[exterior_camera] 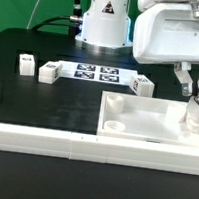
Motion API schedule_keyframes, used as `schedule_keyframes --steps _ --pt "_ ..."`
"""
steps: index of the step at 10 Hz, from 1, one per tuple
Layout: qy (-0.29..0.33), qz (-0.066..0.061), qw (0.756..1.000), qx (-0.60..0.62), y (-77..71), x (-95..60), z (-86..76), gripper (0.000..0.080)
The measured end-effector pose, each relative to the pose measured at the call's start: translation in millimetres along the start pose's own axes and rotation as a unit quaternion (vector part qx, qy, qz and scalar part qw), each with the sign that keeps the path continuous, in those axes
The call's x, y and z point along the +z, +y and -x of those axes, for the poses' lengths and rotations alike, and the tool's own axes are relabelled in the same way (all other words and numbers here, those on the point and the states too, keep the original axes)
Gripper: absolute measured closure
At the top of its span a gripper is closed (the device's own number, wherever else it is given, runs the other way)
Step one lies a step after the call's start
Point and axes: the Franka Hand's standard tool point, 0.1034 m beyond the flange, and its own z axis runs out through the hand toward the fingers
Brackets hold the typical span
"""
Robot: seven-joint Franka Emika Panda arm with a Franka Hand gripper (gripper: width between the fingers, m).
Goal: Assemble one leg
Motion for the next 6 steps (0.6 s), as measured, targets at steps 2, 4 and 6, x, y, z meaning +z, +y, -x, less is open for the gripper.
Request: schedule_keyframes --steps 2,4,6 --pt "0.029 0.011 0.999 -0.011 10.8 0.7 7.4 0.0509" --pt "0.047 0.016 0.999 -0.01 15.0 1.2 0.5 0.0509" --pt "0.045 0.014 0.999 -0.01 13.3 4.4 2.3 0.0509"
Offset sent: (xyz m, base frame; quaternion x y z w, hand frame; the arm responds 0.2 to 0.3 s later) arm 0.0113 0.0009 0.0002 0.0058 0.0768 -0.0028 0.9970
